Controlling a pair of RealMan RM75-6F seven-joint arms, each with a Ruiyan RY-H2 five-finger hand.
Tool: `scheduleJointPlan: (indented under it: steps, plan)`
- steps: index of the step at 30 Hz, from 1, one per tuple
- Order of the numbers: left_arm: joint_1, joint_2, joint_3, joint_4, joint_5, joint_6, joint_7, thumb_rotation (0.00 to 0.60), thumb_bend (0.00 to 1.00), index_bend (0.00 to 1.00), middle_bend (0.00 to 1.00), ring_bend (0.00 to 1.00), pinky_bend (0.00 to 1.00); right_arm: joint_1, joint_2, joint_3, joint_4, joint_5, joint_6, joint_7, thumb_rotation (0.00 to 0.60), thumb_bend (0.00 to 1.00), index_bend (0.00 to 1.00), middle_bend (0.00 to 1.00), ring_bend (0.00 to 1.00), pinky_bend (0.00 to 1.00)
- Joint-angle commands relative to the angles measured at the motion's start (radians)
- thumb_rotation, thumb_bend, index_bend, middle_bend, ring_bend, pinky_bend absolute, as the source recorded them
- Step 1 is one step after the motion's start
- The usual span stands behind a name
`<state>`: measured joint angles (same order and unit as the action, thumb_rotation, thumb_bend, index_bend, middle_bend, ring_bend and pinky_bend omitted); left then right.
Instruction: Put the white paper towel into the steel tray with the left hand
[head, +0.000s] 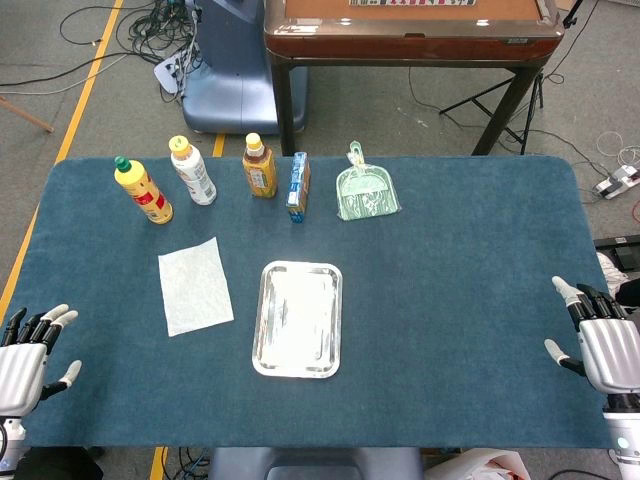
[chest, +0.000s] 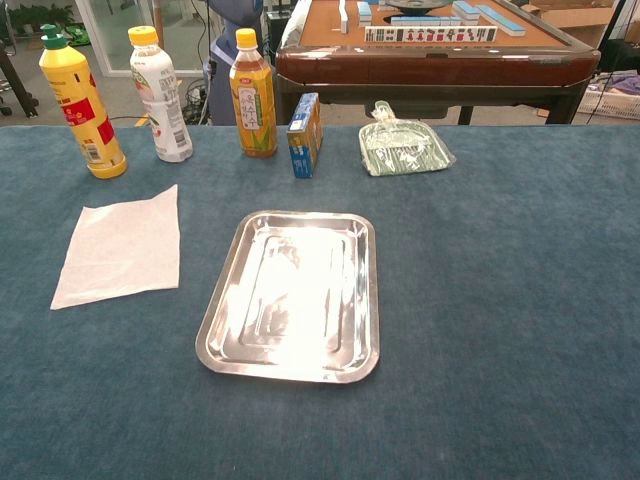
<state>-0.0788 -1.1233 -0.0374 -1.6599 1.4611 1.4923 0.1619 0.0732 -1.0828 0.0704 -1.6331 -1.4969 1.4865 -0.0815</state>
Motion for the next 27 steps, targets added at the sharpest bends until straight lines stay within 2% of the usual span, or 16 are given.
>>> scheduleJointPlan:
  steps: [1,6,13,19,27]
  plan:
    - [-0.001,-0.001,0.001,0.001,0.001,-0.004,-0.008,0.600,0.25,0.20,0.17,0.14,0.00,0.002,-0.001,0.004,0.001,0.001,0.001,0.003,0.600,0.21,0.12,0.24,0.13,0.20]
    - [-0.011,-0.006,0.002,0.004,0.013,-0.018,-0.018,0.600,0.25,0.21,0.17,0.14,0.00,0.006,0.005,0.009,-0.004,-0.008,0.008,-0.001,0.600,0.21,0.12,0.24,0.13,0.20]
    - [-0.074,-0.016,-0.002,0.034,0.052,-0.095,-0.098,0.600,0.25,0.23,0.17,0.14,0.01,0.021,0.039,0.028,-0.036,-0.017,0.015,-0.033,0.600,0.21,0.12,0.24,0.13,0.20]
    - [-0.139,-0.063,-0.013,0.106,0.093,-0.152,-0.164,0.600,0.25,0.26,0.17,0.14,0.01,0.028,0.056,0.033,-0.056,-0.022,0.016,-0.044,0.600,0.21,0.12,0.24,0.13,0.20]
    - [-0.239,-0.167,0.000,0.266,0.161,-0.241,-0.223,0.600,0.25,0.31,0.18,0.16,0.04,0.029,0.051,0.026,-0.061,-0.023,0.009,-0.036,0.600,0.21,0.12,0.24,0.13,0.20]
